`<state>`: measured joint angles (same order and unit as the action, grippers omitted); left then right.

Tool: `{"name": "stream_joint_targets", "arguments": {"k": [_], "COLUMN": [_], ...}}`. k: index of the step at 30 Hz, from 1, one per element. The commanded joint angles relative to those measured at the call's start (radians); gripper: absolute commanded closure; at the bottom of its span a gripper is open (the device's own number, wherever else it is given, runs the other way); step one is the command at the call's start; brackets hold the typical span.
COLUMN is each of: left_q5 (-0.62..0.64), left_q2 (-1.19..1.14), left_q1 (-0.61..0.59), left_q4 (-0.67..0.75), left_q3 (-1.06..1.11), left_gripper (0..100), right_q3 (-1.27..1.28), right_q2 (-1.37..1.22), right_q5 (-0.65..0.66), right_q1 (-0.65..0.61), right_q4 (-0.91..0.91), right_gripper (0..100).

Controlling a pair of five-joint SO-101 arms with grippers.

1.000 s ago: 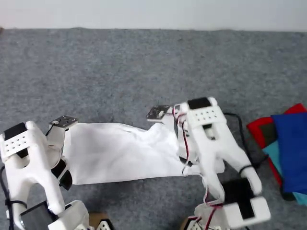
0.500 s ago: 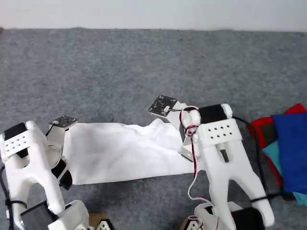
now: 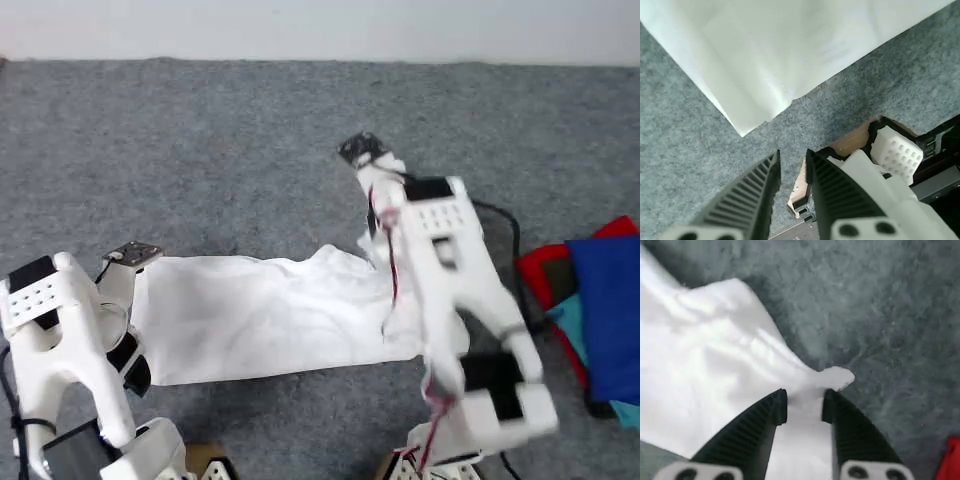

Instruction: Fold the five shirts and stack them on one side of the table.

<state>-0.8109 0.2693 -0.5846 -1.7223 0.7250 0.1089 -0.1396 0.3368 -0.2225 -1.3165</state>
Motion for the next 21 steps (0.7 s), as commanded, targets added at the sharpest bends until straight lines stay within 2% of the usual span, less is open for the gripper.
{"name": "stream_joint_targets", "arguments": {"k": [1,7,12,14,16,19,21], "left_q5": [0.003,0.003,0.003,0.003,0.003,0.003,0.003], "left_q2": [0.032,0.032,0.032,0.032,0.032,0.032,0.032], "left_q1": [-0.005,-0.006,-0.006,-0.006,-0.006,-0.006,-0.006], "left_q4": [-0.029,-0.029,-0.029,-0.029,-0.029,-0.029,-0.029], "left_q3": [-0.008,-0.008,-0.008,-0.008,-0.008,-0.008,-0.007], "left_gripper": [92,92,92,92,92,92,92], "right_q3": [-0.408,-1.002,-1.355,-1.416,-1.432,-1.392,-1.339], "right_q2": [-0.208,-0.565,-0.854,-0.947,-0.990,-0.977,-0.944], "right_q5": [-0.048,-0.054,-0.103,-0.123,-0.129,-0.124,-0.103], "right_q1": [-0.002,-0.005,-0.010,-0.010,-0.008,-0.024,-0.050], "right_q4": [-0.140,-0.360,-0.476,-0.481,-0.483,-0.484,-0.484], "right_gripper": [82.3,82.4,82.4,83.3,88.3,98.2,98.7]}}
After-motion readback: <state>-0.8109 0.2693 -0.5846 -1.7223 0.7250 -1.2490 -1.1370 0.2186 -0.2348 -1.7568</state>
